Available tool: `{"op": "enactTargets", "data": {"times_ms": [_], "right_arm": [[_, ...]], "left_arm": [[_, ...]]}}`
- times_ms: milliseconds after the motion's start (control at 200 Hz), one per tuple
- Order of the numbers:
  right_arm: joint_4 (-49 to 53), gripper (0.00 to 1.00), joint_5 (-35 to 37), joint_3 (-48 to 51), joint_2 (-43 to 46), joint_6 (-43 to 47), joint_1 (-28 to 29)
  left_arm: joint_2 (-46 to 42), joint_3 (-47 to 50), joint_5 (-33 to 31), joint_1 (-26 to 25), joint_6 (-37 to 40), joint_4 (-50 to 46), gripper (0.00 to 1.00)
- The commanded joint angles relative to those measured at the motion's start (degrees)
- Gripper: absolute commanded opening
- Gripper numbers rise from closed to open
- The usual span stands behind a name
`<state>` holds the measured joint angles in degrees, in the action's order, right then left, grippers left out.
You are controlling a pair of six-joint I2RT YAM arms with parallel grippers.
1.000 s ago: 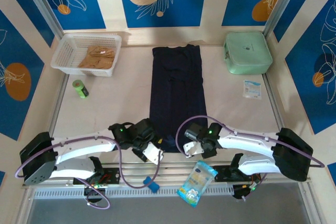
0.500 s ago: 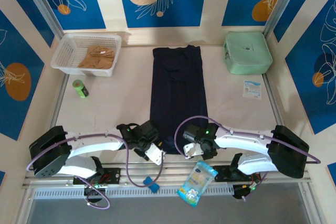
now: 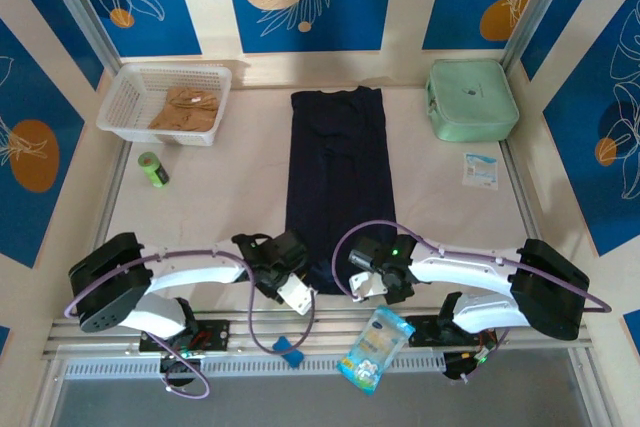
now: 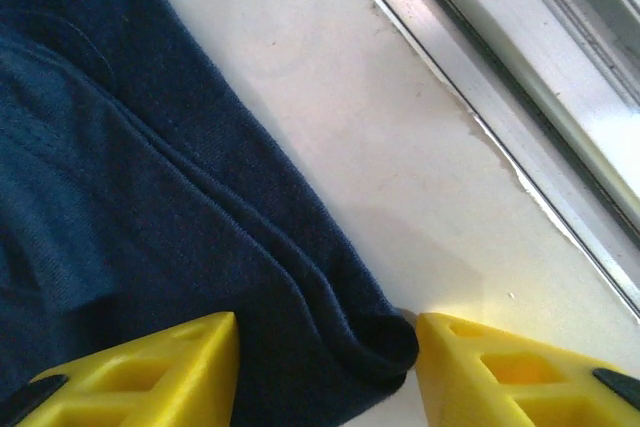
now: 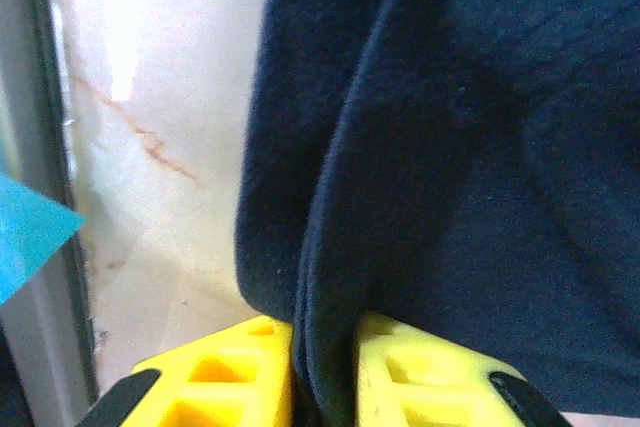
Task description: Fold and stack the t-shirts
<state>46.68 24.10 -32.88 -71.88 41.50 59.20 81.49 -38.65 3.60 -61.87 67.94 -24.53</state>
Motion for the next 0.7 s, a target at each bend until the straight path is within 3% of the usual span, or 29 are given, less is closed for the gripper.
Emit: {"op": "enactTargets", "data": {"times_ms": [0, 100, 150, 235, 470, 695], "right_arm": [[-1.4, 0.17, -0.5, 0.4, -0.5, -0.6, 0.0], [-1.4, 0.13, -0.5, 0.4, -0.5, -0.6, 0.0], [-1.4, 0.00, -0.3, 0.4, -0.5, -0.5, 0.0], [-1.4, 0.00, 0.2, 0.3, -0.3, -0.6, 0.0], [2.2, 0.00, 0.0, -0.3, 4.9, -1.9, 0.5], [8.7, 0.00, -0.4, -2.0, 14.9, -5.5, 2.8]], "left_arm": [[4.6, -1.6, -0.8, 0.4, 0.9, 2.0, 0.43], [6.3, -3.2, -1.3, 0.4, 0.1, 1.5, 0.20], [6.5, -4.0, -1.4, 0.4, -0.3, 0.9, 0.13], [5.8, -4.8, -1.7, 0.3, -0.9, -0.4, 0.00], [-3.0, -4.4, -3.6, -1.1, -2.9, -6.4, 0.00], [-15.7, -4.8, -7.1, -6.4, -9.8, -15.1, 0.00]]}}
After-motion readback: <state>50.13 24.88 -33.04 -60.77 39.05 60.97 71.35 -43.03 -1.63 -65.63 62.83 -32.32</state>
